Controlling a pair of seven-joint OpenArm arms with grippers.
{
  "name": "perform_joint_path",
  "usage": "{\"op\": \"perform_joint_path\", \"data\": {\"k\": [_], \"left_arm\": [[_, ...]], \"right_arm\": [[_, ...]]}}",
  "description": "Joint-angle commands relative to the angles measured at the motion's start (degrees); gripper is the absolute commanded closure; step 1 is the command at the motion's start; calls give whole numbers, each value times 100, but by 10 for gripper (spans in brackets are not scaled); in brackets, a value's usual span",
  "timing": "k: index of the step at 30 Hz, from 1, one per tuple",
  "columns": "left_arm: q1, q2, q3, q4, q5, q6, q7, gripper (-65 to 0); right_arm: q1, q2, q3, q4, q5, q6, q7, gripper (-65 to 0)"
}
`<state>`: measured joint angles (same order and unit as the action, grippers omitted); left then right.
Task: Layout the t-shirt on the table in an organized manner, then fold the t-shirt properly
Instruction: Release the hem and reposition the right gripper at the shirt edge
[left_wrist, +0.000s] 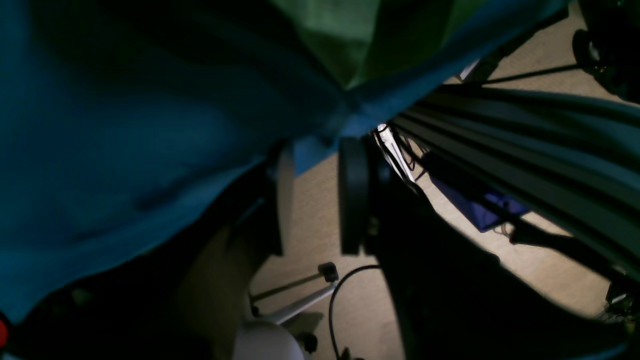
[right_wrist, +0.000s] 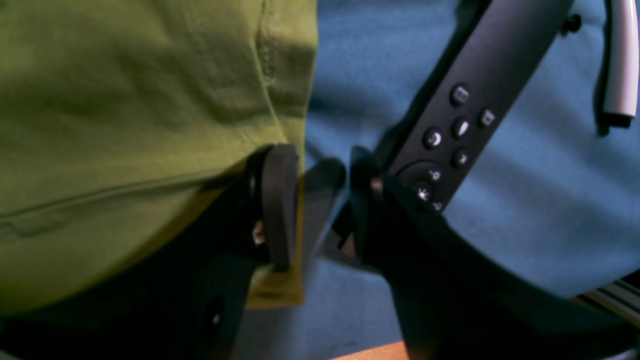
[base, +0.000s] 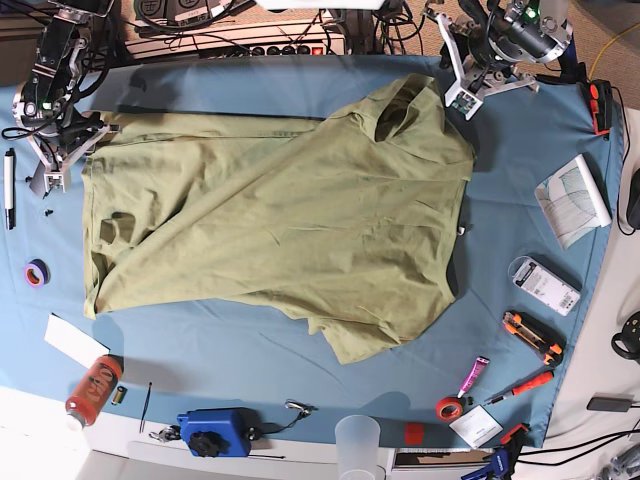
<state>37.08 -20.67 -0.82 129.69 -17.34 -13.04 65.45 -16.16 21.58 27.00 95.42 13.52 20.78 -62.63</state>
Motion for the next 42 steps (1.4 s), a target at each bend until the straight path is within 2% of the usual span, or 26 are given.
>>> {"op": "perform_joint_path", "data": {"k": [1,7,12,24,28,35,37,39,42], "left_arm": [[22,-31,-13,109,-20,15,-79,-168],[20,-28,-13,109,-22,15,-83,-169],[22,-28,-13,109,-20,17,-79,-168],[22,-28,-13,109,-22,17,-79,-168],[22,-28,-13,109,-22,17,-79,-168],[22,-28,-13,109,-22,17,-79,-169],[22,-28,-13,109,-22,17,-79,-168],[22,-28,-11,109,-22,15,-79,-169],[22,-28,-11,109,-24,15,-81,-169]], "right_arm": [[-17,55,7,-11,-50,4,-238,-185],[-22,50,4,243,-42,4,-363,-185],[-22,48,4,509,358,87,-463,-185],[-20,57,7,520,297,83,-557,-185],[-20,66,11,901,11,26,-553,-185],[-31,61,11,1342,57,20,-540,-186],[-35,63,11,1333,57,22,-562,-197],[-35,61,11,1333,57,20,-588,-248],[-35,59,9,1305,57,20,-584,-256]]}}
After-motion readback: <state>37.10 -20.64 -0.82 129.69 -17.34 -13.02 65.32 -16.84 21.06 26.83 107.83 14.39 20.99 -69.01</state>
